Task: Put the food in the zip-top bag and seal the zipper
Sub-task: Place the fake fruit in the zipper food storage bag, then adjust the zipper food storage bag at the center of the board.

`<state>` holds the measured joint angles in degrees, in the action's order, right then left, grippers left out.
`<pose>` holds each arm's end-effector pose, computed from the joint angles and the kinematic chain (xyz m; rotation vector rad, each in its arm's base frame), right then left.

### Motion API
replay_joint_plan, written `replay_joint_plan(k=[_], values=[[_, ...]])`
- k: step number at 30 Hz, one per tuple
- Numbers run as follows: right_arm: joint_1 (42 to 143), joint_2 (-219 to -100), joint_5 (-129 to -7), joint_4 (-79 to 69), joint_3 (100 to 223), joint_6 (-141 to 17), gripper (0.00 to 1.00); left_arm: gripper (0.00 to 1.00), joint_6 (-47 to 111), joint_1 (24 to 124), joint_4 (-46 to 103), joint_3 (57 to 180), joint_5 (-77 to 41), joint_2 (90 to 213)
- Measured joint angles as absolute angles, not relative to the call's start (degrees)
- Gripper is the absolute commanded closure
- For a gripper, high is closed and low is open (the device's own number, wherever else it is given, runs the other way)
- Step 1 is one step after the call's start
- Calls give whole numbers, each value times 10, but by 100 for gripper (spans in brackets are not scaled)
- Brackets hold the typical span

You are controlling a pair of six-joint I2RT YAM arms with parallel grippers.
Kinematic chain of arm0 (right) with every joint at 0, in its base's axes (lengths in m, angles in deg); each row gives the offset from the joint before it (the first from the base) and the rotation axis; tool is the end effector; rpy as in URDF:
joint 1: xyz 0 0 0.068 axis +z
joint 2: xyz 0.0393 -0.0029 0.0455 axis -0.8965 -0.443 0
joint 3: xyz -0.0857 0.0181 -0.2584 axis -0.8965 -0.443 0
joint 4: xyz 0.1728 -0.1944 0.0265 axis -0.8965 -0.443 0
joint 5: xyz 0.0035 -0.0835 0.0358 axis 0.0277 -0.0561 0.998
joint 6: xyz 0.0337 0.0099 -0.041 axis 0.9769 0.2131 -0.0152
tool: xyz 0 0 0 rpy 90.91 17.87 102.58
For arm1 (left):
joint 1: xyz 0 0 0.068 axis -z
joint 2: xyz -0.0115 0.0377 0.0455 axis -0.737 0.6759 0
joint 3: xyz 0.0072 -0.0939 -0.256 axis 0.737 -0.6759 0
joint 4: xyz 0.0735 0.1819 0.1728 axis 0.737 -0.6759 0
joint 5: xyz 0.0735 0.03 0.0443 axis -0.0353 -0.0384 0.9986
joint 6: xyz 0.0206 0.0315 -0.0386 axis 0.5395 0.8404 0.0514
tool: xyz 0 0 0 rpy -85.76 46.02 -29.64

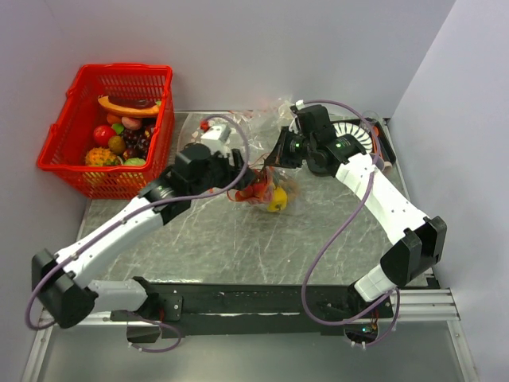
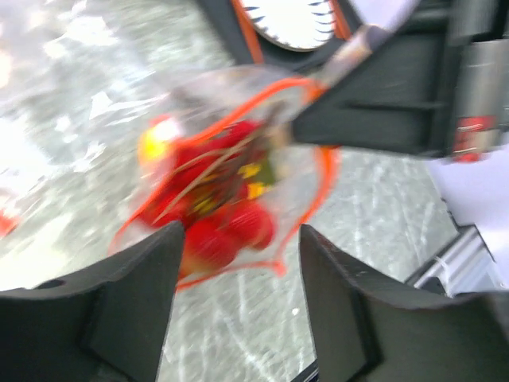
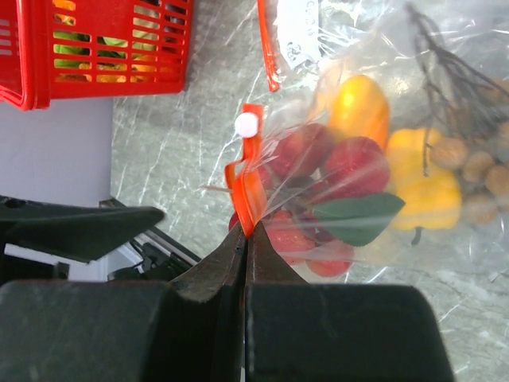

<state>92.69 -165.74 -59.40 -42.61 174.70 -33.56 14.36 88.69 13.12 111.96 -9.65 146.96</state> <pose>0.2912 0.1731 0.3770 -0.0445 2.3539 0.9080 0.2166 -0.1894 0.3639 0.2089 1.9771 -0.8151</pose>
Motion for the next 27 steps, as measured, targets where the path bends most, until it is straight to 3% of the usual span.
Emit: replay_joint_plan(k=[8,19,27], values=[[927,-1657,-590,-420,1744,-333,100,37,90,793,92,1015,-93,1405],[927,-1657,-585,-408,1735,-328,100,40,46,741,139,967,-171,1463],[927,-1657,-584,-408,1735,-327,100,51,32,740,185,967,-194,1526]])
